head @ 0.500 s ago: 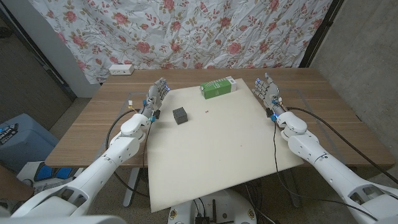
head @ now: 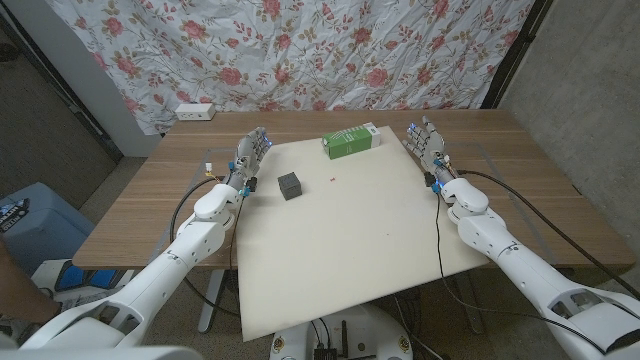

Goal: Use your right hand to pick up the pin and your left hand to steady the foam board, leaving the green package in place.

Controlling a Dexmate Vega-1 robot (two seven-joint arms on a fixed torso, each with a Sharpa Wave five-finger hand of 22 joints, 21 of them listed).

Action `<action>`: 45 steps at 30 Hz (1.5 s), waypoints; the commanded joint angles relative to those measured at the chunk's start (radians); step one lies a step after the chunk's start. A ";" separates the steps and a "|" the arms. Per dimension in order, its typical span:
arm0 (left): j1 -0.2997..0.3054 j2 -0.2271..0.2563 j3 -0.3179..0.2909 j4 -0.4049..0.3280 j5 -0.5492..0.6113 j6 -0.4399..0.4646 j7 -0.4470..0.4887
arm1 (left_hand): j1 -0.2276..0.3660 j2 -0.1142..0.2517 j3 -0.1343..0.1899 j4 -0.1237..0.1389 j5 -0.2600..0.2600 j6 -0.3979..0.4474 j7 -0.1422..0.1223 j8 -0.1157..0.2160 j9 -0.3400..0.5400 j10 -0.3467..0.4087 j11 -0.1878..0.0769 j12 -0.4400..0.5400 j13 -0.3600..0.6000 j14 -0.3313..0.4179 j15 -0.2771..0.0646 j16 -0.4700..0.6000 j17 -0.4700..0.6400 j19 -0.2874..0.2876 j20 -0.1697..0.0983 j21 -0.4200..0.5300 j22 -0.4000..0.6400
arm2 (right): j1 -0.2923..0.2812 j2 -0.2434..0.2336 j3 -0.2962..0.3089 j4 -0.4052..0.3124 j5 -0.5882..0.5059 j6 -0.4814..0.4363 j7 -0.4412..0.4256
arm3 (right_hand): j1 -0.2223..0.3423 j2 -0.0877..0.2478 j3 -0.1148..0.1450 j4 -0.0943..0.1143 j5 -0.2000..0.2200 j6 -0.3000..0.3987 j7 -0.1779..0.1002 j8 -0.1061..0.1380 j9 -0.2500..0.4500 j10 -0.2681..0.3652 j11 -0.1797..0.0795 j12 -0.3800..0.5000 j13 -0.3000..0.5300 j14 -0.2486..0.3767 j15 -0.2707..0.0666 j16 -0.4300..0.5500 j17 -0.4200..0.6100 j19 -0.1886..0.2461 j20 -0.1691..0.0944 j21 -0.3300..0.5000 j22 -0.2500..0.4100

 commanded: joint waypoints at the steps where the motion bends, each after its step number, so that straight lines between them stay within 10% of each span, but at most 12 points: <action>1: -0.006 0.013 0.003 -0.016 0.023 0.014 0.021 | 0.009 0.089 0.007 -0.006 0.005 0.003 0.003 0.005 0.003 0.003 -0.002 0.004 0.004 0.005 -0.002 0.006 0.002 0.002 -0.008 0.010 0.004 | 0.023 -0.053 -0.037 -0.050 -0.099 -0.058 -0.039 | 0.005 0.010 0.006 -0.005 0.004 0.010 -0.001 0.004 0.005 0.013 -0.003 0.004 0.002 0.014 -0.001 0.006 0.000 0.018 -0.003 0.008 0.003; 45: 0.082 0.046 -0.007 -0.178 0.090 0.048 0.166 | 0.017 0.087 0.014 -0.027 0.004 0.047 -0.024 0.012 0.004 0.062 -0.032 0.013 0.003 0.051 -0.028 0.008 0.001 0.044 -0.012 0.017 0.004 | 0.020 -0.221 -0.126 -0.286 -0.541 -0.113 -0.169 | 0.080 0.014 0.034 -0.082 -0.012 0.038 -0.049 0.010 0.007 0.019 -0.011 0.000 0.004 0.005 -0.007 0.003 -0.037 -0.037 -0.015 -0.008 0.002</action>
